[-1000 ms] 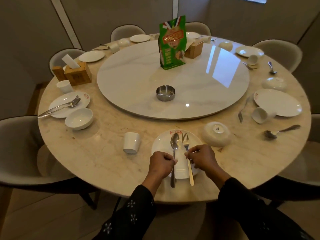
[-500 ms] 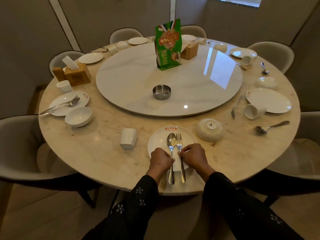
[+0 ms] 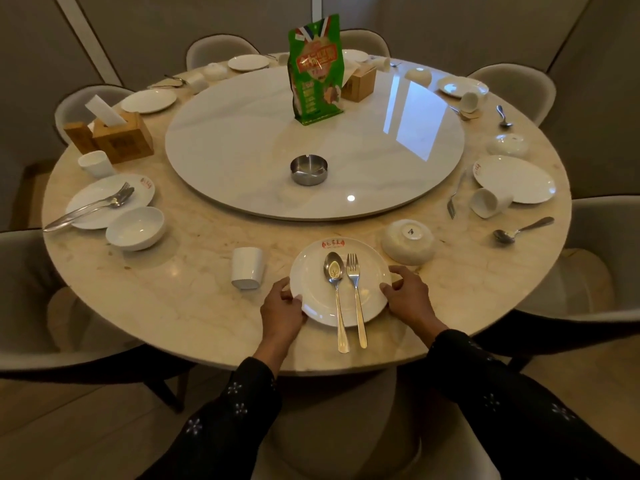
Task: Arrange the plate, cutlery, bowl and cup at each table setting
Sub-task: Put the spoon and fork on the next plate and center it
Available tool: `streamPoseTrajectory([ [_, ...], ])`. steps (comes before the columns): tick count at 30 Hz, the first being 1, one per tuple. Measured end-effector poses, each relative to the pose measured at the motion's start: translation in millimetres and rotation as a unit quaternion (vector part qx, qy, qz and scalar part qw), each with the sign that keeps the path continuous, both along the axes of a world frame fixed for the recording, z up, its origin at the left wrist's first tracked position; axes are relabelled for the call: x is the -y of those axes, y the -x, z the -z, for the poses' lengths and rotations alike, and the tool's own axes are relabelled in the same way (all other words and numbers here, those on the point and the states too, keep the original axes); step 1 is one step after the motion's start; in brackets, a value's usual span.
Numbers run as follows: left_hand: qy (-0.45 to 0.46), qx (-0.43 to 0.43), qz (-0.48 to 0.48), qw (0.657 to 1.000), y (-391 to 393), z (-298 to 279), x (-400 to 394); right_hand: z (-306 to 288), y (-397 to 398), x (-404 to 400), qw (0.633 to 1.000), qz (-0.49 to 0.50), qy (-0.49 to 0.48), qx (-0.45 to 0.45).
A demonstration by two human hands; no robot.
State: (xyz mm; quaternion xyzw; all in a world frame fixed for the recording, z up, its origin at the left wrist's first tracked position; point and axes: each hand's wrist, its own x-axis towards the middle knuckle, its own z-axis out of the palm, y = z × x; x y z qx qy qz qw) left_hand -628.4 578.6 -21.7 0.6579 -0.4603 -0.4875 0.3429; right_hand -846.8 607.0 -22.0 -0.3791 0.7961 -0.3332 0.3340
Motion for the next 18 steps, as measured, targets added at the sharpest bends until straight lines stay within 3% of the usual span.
streamPoseTrajectory([
  [13,0.007,0.020,-0.036,0.999,13.4,7.0,-3.0,9.1,15.0,3.3,0.999,-0.013,-0.018,0.039],
  [16,0.045,0.094,-0.043,0.994,17.6,5.9,-5.4,8.4,15.9,0.6,0.997,-0.051,0.012,-0.048],
  [18,0.132,0.186,-0.036,0.973,23.1,4.9,-7.0,7.0,14.7,0.5,0.986,-0.089,0.055,-0.127],
])
